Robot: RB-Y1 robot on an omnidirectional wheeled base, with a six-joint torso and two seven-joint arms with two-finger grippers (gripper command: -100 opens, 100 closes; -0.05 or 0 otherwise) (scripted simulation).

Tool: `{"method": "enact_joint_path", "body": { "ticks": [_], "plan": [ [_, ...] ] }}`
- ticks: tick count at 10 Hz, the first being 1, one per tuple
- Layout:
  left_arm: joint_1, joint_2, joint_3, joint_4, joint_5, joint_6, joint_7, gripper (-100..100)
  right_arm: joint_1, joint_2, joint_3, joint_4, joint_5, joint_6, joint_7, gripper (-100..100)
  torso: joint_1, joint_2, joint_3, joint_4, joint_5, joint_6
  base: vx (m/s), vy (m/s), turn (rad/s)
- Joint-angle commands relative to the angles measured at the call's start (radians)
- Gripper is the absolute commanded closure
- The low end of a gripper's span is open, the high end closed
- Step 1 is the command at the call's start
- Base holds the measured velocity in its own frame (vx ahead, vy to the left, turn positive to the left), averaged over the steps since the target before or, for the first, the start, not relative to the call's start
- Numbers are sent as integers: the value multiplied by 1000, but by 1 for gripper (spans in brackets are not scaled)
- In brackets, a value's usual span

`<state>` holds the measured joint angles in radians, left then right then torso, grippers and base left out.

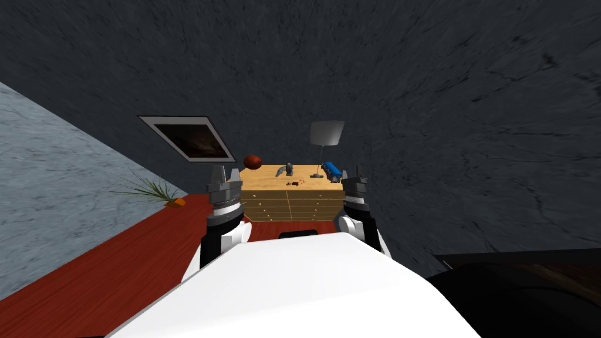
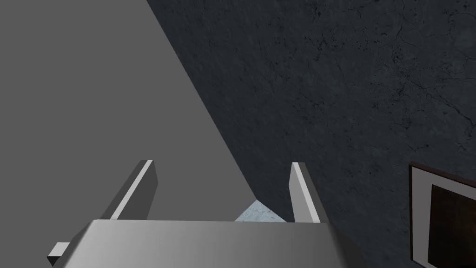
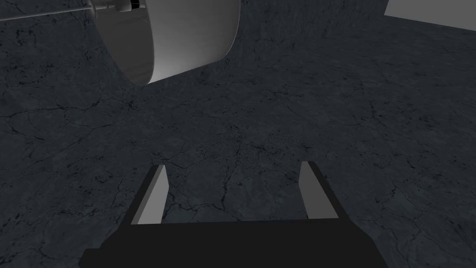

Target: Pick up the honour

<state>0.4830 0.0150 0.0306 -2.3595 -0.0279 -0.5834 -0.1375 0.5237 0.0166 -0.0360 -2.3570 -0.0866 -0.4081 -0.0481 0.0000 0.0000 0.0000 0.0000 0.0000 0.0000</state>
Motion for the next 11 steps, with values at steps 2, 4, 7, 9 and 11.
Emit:
{"method": "enact_joint_path", "body": {
  "ticks": [2, 4, 7, 9, 11],
  "plan": [
    [-18, 55, -1, 6, 18, 45, 22, -100, 0, 0, 0, 0, 0, 0, 0, 0, 0, 0, 0, 0, 0, 0, 2, -22, 11],
    [-44, 105, -1, 14, 45, 99, 53, -100, 0, 0, 0, 0, 0, 0, 0, 0, -2, -1, 0, 0, 0, 0, 5, -41, 18],
    [-78, 155, -3, 24, 81, 172, 96, -100, 0, 0, 0, 0, 0, 0, 0, 0, -2, -1, 0, 0, -1, 0, 6, -43, 17],
    [-98, 180, -4, 29, 103, 226, 121, -100, 0, 0, 0, 0, 0, 0, 0, 0, -3, -1, 0, 0, -1, 0, 9, -45, 22],
    [-119, 204, -5, 35, 126, 279, 148, -100, 0, 0, 0, 0, 0, 0, 0, 0, -2, -1, 0, 0, -1, 0, 6, -39, 14]
  ]
}}
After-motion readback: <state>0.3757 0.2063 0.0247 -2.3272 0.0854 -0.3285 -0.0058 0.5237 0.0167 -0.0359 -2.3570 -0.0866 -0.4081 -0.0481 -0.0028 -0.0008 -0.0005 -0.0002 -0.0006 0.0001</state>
